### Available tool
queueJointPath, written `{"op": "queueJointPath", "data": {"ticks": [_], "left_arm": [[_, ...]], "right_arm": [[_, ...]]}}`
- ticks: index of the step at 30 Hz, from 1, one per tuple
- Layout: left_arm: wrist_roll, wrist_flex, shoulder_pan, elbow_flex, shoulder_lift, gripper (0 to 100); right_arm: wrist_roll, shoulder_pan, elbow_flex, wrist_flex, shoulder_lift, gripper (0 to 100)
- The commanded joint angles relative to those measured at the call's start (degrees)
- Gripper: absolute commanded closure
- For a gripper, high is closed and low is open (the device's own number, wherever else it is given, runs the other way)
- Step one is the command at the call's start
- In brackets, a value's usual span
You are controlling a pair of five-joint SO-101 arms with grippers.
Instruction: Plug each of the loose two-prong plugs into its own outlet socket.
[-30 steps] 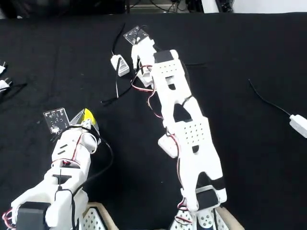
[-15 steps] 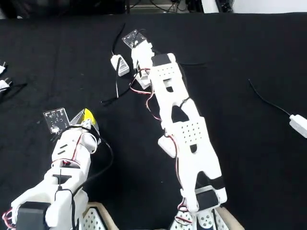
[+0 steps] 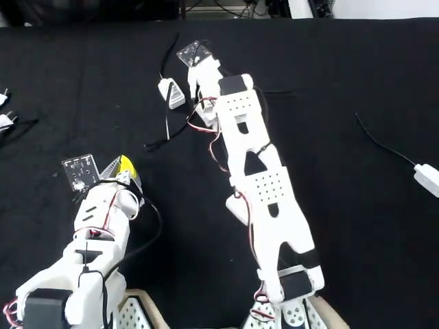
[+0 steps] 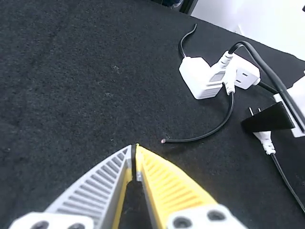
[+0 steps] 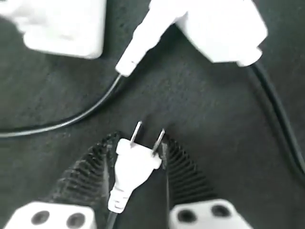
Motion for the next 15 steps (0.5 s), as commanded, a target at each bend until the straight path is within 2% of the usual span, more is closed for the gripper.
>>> {"op": "queueJointPath", "data": {"ticks": [1,4,8,15], "left_arm": [[-0.26,0.0,0.57,0.84,-0.7,97],[-0.09,-1.14,0.57,0.75,-0.7,97],[-0.09,-6.33,0.57,0.92,-0.26,97],[0.0,-6.59,2.24,0.92,-0.26,97]], "right_arm": [[-0.35,-1.32,-9.19,6.51,-0.48,98.6],[0.09,-2.64,-18.15,13.36,-0.84,98.6],[1.67,-5.8,-16.66,18.29,-6.9,98.6],[-2.81,-10.02,-16.84,18.73,-17.36,98.6]]}}
